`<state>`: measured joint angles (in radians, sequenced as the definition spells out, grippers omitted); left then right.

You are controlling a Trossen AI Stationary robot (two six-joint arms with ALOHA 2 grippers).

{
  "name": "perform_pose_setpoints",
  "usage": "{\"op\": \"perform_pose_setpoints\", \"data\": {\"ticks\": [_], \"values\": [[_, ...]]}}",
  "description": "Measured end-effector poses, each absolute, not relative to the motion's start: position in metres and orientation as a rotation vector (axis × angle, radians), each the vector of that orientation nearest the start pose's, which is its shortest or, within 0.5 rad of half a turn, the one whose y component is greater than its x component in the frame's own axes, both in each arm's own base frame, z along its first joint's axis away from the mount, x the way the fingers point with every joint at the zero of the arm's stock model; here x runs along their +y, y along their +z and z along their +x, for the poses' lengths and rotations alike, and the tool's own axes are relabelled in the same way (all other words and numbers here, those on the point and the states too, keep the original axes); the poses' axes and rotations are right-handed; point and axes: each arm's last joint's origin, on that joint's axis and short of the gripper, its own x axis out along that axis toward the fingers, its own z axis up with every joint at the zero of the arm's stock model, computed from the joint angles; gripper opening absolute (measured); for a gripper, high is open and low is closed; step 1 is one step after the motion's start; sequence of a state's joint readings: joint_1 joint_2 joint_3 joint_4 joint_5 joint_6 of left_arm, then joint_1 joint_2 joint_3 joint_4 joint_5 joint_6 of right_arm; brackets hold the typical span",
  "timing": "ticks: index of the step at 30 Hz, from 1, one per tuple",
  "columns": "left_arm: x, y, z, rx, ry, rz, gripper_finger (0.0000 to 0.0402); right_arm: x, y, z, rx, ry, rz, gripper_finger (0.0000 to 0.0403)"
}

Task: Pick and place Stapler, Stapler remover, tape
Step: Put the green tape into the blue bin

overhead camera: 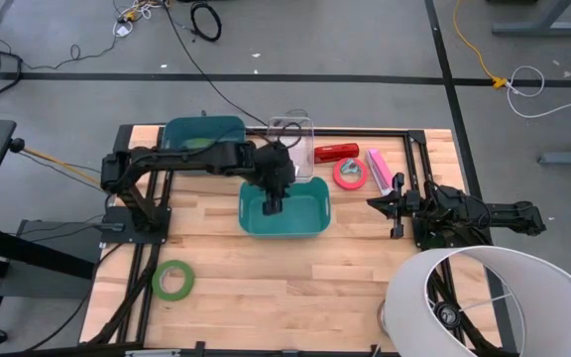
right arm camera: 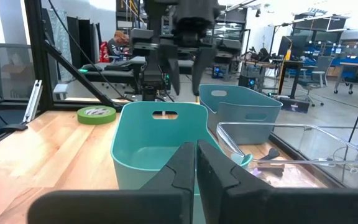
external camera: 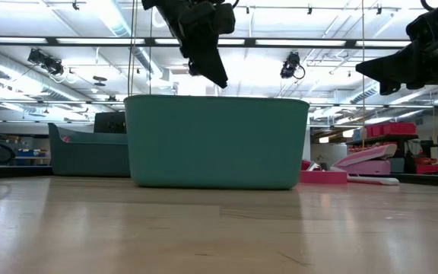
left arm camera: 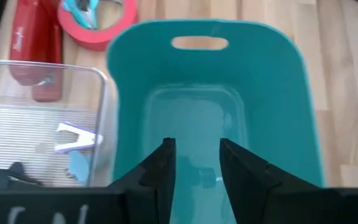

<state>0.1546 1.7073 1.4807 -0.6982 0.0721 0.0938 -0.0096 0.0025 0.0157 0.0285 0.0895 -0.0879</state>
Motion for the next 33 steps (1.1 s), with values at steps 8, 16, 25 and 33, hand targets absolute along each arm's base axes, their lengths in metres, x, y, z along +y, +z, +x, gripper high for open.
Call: {"op": "perform_pose_setpoints", "data": {"ticks": [8, 16, 25, 33], "values": [[0.03, 0.29, 0.348, 1.06, -0.016, -0.031, 0.0112, -0.004, 0.171, 0.097, -0.037, -0.101, -0.086, 0.0018], [0.013, 0.301, 0.33, 1.123, -0.059, -0.016, 0.0112, -0.004, 0.171, 0.097, -0.037, -0.101, -0.086, 0.0018], [-0.017, 0.317, 0.316, 1.081, -0.192, 0.137, 0.0112, -0.004, 0.171, 0.097, -0.037, -0.101, -0.086, 0.0018], [-0.063, 0.314, 0.299, 1.092, -0.588, 0.6, 0.0112, -0.004, 0.171, 0.097, -0.037, -0.101, -0.086, 0.0018]]}}
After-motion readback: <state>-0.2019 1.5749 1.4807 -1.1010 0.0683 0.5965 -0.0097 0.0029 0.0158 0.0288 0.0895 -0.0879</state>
